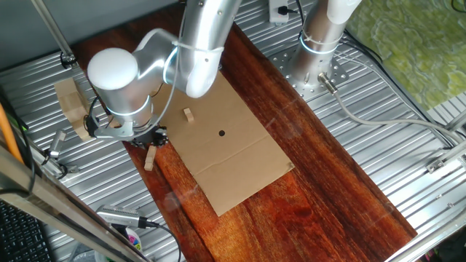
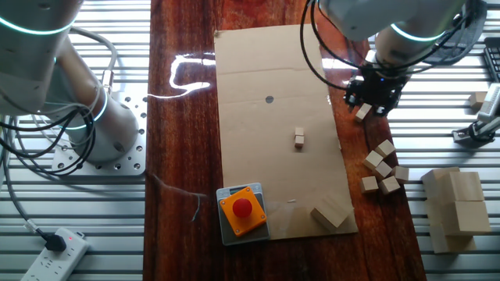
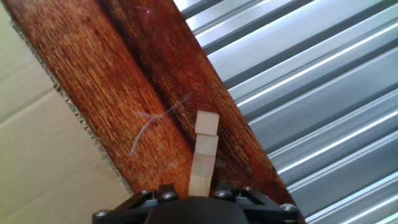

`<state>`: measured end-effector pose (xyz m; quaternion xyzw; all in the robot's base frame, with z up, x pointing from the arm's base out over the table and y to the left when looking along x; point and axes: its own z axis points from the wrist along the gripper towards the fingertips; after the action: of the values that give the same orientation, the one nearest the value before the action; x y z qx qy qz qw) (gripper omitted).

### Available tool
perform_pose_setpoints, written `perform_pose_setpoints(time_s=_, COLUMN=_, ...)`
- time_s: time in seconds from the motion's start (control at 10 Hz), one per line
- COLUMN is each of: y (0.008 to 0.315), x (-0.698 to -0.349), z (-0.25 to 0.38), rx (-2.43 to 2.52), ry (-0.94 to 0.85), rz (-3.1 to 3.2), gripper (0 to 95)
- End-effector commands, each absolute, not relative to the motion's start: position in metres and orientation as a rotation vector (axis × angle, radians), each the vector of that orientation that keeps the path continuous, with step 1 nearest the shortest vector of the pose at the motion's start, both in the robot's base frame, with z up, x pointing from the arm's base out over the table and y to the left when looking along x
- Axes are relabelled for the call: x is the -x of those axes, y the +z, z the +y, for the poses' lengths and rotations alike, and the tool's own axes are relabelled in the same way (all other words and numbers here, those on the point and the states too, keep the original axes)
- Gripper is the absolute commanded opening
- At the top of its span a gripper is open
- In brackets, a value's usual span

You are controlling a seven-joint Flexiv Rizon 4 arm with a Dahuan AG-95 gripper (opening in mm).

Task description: Stack the blocks into a pyramid shape

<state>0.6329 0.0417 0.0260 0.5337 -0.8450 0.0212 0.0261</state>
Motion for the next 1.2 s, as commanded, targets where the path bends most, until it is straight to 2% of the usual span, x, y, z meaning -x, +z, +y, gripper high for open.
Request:
perform_pose_setpoints(time_s=0.1, y=0.024, x=-0.633, z=0.041, rx=-1.655, ry=0.067, rz=-2.613, gripper=38.0)
perform_pose_setpoints(time_s=0.5, y=0.015, x=-0.633, z=0.042, rx=-1.652, ry=0.076, rz=-2.626, gripper=38.0)
perform_pose_setpoints(time_s=0.6, y=0.014, x=-0.633, z=0.042, rx=-1.654, ry=0.081, rz=-2.628, gripper=19.0)
perform_pose_setpoints(time_s=0.7, y=0.013, x=-0.633, z=0.042, rx=-1.655, ry=0.082, rz=-2.629, gripper=19.0)
perform_pose_setpoints(time_s=0.8, y=0.011, x=-0.633, z=0.042, rx=-1.653, ry=0.085, rz=-2.632, gripper=0.0)
perform_pose_setpoints(time_s=1.2, y=0.011, x=-0.632, z=0.042, rx=-1.652, ry=0.088, rz=-2.636, gripper=0.0)
